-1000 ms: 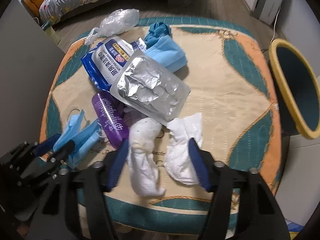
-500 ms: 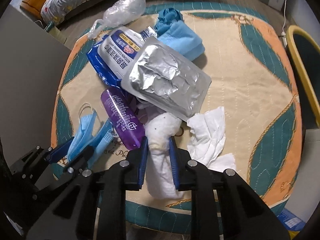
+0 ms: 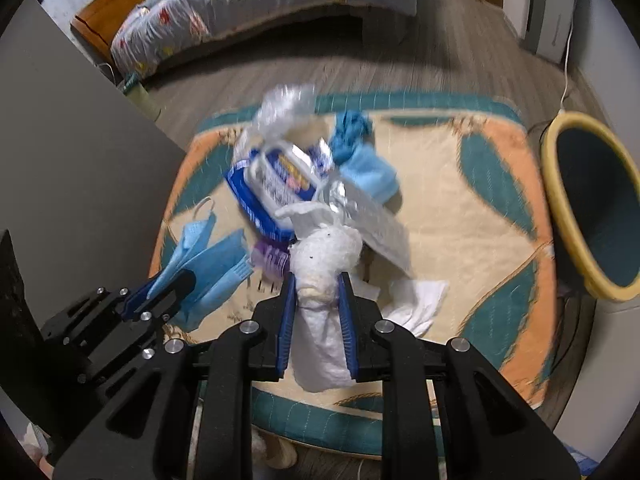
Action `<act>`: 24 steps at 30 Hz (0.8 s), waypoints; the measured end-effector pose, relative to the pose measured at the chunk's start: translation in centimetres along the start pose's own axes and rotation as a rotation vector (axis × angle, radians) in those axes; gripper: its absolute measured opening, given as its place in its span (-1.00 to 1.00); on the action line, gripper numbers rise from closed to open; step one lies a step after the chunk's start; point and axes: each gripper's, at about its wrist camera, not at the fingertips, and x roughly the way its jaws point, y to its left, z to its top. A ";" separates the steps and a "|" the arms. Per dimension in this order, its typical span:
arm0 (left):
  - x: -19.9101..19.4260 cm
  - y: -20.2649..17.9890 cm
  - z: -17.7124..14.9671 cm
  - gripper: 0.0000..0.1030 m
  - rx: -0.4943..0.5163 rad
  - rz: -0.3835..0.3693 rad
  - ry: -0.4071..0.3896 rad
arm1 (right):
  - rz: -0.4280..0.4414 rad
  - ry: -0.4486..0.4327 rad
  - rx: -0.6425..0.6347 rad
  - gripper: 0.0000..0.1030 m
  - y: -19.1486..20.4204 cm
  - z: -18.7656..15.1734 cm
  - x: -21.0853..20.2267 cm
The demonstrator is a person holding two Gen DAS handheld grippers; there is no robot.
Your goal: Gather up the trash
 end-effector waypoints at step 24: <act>-2.0 -3.0 3.4 -0.76 0.102 -0.001 -0.108 | -0.156 -0.260 0.004 -0.60 -9.7 6.7 -10.8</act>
